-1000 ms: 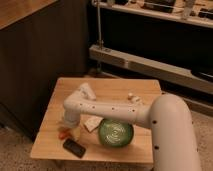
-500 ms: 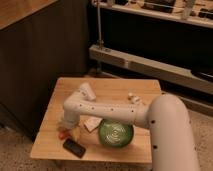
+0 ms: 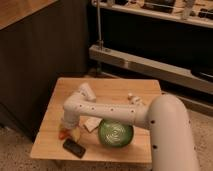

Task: Place the pepper in the ceramic bowl

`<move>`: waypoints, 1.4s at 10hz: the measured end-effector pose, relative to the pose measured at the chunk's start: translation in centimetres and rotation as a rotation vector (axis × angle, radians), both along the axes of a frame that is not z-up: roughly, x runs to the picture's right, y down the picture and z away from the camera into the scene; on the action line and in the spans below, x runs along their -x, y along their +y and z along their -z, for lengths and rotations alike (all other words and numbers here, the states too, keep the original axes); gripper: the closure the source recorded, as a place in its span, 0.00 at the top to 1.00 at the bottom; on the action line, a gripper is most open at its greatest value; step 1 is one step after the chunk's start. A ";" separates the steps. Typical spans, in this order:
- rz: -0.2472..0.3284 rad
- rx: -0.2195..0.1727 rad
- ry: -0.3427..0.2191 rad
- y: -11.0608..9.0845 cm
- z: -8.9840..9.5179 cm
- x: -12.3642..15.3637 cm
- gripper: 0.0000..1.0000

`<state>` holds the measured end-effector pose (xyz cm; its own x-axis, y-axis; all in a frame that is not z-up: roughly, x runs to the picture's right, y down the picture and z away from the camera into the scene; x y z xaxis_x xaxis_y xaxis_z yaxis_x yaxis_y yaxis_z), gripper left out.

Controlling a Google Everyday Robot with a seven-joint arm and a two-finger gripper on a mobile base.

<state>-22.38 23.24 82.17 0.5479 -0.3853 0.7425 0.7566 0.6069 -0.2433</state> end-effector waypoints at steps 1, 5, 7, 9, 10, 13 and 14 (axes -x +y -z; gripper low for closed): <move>-0.001 0.006 -0.003 0.1 0.2 0.1 0.57; -0.002 0.002 -0.006 0.0 0.1 0.2 0.33; -0.015 0.000 -0.013 -0.9 0.5 -0.6 0.16; -0.029 -0.004 -0.017 -3.0 2.1 -3.2 0.03; -0.038 -0.005 -0.020 -3.6 2.4 -3.7 0.03; -0.063 -0.003 -0.015 -3.8 2.0 -4.4 0.03; -0.068 -0.001 -0.013 -3.8 2.0 -5.1 0.03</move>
